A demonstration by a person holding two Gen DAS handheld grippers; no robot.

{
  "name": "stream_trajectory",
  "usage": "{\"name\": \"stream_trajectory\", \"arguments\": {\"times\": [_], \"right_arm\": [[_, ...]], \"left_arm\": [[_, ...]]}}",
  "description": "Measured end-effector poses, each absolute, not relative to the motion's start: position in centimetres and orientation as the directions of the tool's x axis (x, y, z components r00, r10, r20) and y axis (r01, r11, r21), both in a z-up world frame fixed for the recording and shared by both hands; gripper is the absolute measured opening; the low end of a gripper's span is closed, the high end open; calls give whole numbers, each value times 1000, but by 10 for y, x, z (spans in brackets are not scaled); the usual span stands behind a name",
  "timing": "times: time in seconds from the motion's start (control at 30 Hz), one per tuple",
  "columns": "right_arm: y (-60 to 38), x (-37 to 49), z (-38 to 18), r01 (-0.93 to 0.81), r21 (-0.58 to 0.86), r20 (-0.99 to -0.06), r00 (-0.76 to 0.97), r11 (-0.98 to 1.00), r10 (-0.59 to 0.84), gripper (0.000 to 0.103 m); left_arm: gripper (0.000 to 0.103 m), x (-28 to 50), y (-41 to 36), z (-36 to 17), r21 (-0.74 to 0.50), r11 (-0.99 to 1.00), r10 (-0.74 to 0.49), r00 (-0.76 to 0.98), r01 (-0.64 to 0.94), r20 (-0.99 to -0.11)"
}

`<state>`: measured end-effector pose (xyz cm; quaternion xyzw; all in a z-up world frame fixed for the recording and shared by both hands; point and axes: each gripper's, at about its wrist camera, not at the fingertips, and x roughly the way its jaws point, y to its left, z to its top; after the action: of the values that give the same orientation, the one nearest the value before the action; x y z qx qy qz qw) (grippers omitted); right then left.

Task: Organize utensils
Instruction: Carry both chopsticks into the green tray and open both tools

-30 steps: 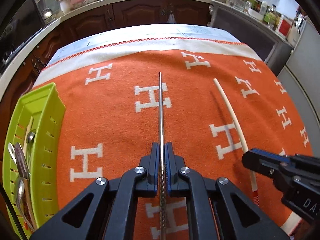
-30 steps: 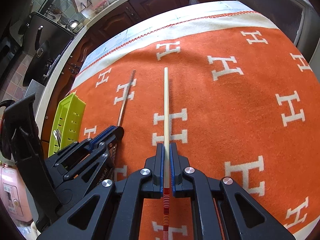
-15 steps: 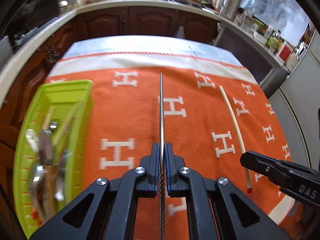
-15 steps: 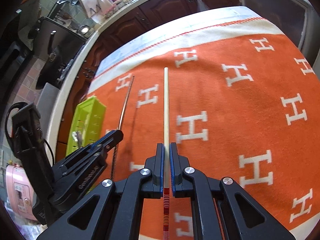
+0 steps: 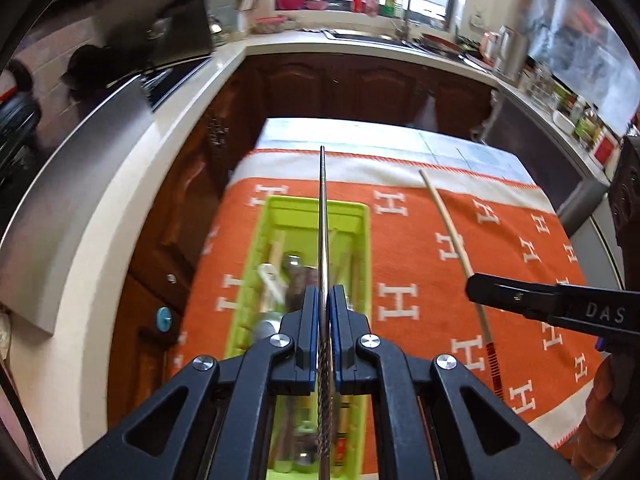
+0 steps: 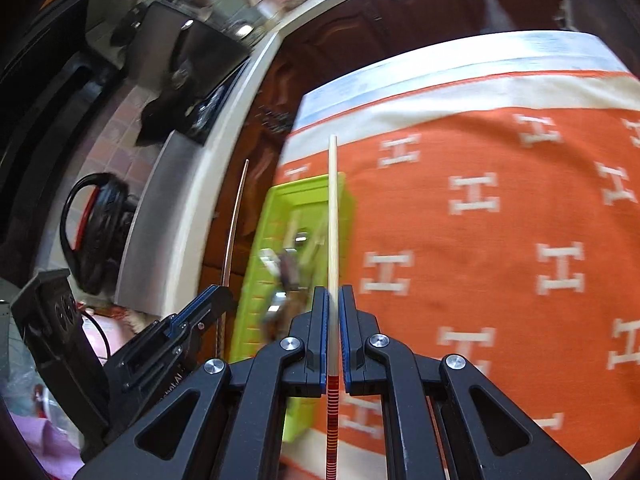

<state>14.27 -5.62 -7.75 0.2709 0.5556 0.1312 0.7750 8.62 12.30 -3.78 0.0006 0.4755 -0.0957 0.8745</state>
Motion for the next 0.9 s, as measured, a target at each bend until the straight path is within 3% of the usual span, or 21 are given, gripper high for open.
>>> {"name": "stream_trajectory", "arguments": {"times": [0.37,0.57,0.9], "right_arm": [[6,185,-112,145,545,-828,245,826,504,6],[12,191,-137,177,531,-845,189,829,501,8],[0,177,-137,143,481,-870,198,865,451,8]], "left_arm": [[4,97,140,-76,-71,983,-141,448,171,-883],[26,99,149,-92,-67,987,-123,414,148,-902],[45,94,140,-90,-57,986,-119,423,157,-898]]}}
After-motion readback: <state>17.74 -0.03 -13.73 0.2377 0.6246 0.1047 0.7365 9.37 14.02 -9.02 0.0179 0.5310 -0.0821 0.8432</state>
